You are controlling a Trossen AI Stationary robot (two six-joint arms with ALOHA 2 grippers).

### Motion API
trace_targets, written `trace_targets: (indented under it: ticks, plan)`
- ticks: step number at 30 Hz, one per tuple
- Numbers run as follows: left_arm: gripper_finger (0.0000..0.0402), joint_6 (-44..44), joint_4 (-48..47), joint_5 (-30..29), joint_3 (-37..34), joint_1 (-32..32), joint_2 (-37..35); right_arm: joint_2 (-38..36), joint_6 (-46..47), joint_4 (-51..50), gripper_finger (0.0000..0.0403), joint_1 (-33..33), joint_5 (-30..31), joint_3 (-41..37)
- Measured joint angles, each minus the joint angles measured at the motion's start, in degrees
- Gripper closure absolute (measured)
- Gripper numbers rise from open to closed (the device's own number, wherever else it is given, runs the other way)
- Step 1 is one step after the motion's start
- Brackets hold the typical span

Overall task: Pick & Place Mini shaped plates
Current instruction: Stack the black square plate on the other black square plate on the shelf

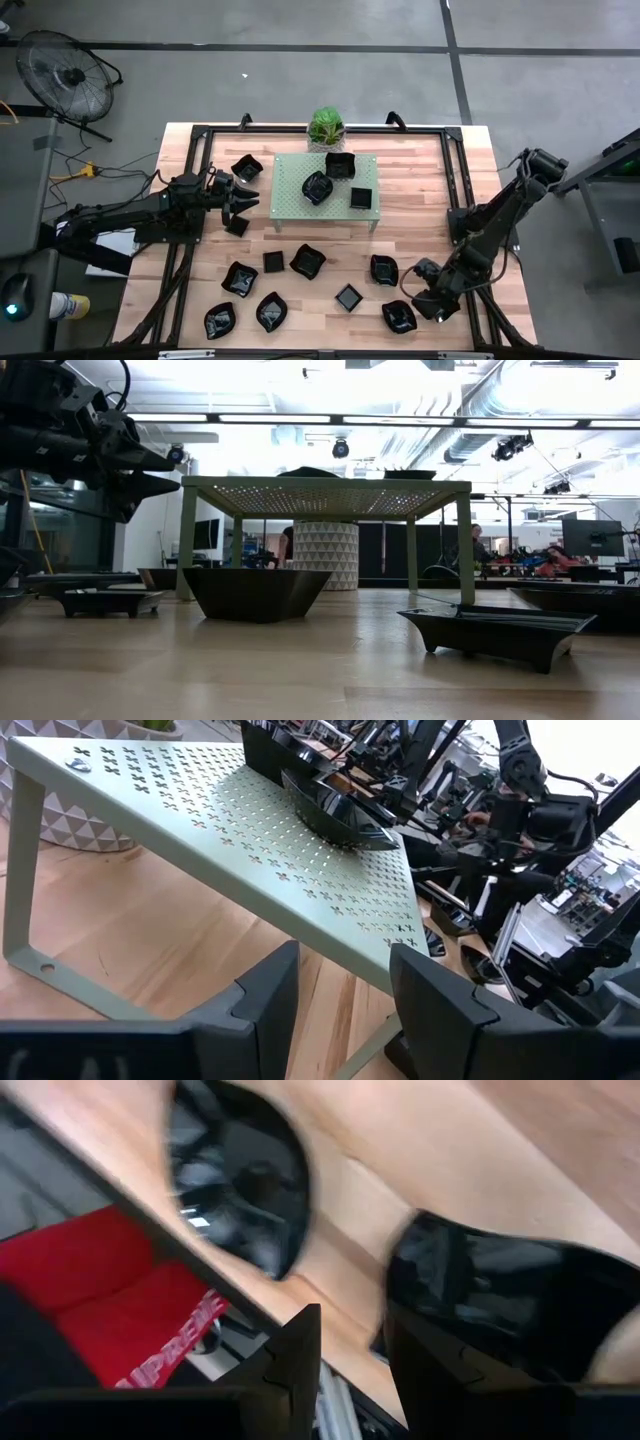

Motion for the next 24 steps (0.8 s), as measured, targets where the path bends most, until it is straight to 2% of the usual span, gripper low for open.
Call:
trace_targets:
  ticks: [16, 24]
  plan:
    - [0.0245, 0.00, 0.00, -0.17, 0.00, 0.00, -0.02, 0.21, -0.12, -2.56, 0.0295, 0.00, 3.31, 0.00]
    - [0.0245, 0.00, 0.02, -0.15, 0.02, 0.00, -0.02, 5.39, -0.87, 1.31, 0.0295, 0.00, 1.08, 0.00]
